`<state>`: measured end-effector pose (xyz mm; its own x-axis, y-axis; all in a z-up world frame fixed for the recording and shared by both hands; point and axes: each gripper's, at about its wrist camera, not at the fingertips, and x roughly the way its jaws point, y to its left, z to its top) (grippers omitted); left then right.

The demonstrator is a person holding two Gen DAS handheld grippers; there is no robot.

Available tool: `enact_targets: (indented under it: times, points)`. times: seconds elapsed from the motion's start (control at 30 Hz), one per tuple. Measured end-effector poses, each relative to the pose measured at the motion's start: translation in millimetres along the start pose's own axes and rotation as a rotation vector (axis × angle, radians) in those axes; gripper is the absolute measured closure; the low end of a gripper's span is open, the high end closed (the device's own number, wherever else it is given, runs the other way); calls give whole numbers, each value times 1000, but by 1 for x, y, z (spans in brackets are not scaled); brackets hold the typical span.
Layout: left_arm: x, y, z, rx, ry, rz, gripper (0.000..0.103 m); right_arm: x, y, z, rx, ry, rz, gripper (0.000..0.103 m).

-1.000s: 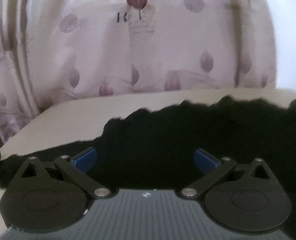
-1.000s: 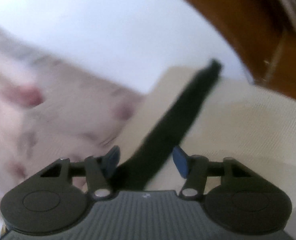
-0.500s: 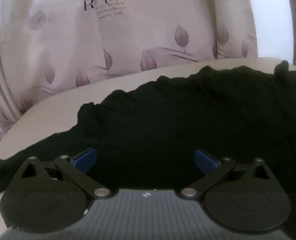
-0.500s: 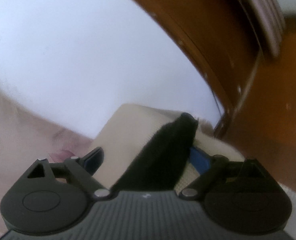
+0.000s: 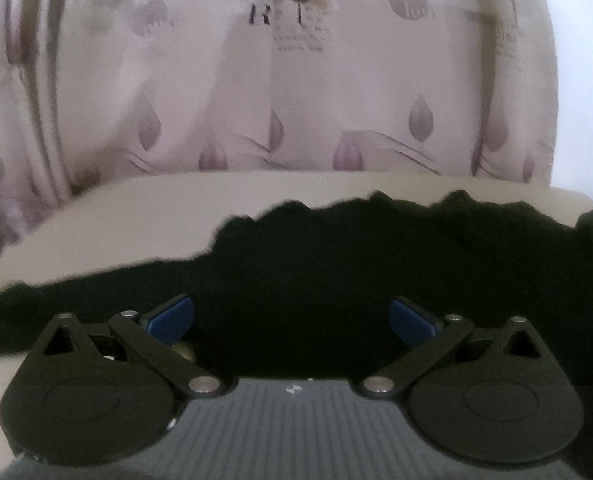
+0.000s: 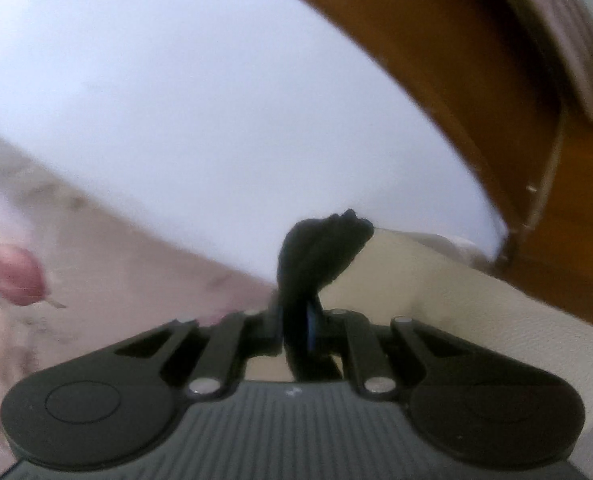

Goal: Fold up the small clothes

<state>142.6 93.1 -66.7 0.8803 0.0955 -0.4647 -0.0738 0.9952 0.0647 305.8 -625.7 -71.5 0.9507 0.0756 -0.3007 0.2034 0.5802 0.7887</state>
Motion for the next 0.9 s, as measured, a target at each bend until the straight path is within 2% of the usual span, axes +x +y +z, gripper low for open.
enact_targets:
  times: [0.13, 0.23, 0.3, 0.4, 0.53, 0.67, 0.8, 0.9]
  points:
    - [-3, 13, -3, 18, -37, 49, 0, -8, 67, -13, -51, 9, 127, 92]
    - [2, 22, -9, -39, -12, 39, 0, -6, 114, -38, -66, 30, 227, 92]
    - [4, 31, -12, -106, 13, -6, 0, -4, 142, -62, -70, 48, 292, 92]
    - [-4, 40, -16, -156, -46, -25, 0, -3, 177, -109, -52, 74, 397, 92]
    - [-3, 50, -18, -221, -51, -70, 0, -1, 217, -183, -90, 146, 476, 92]
    - [1, 65, -20, -313, -30, -100, 0, 13, 242, -263, -138, 265, 494, 92]
    - [6, 75, -23, -397, -16, -126, 0, 32, 245, -329, -205, 375, 452, 92]
    - [5, 77, -23, -411, -21, -129, 0, 43, 244, -368, -258, 437, 406, 92]
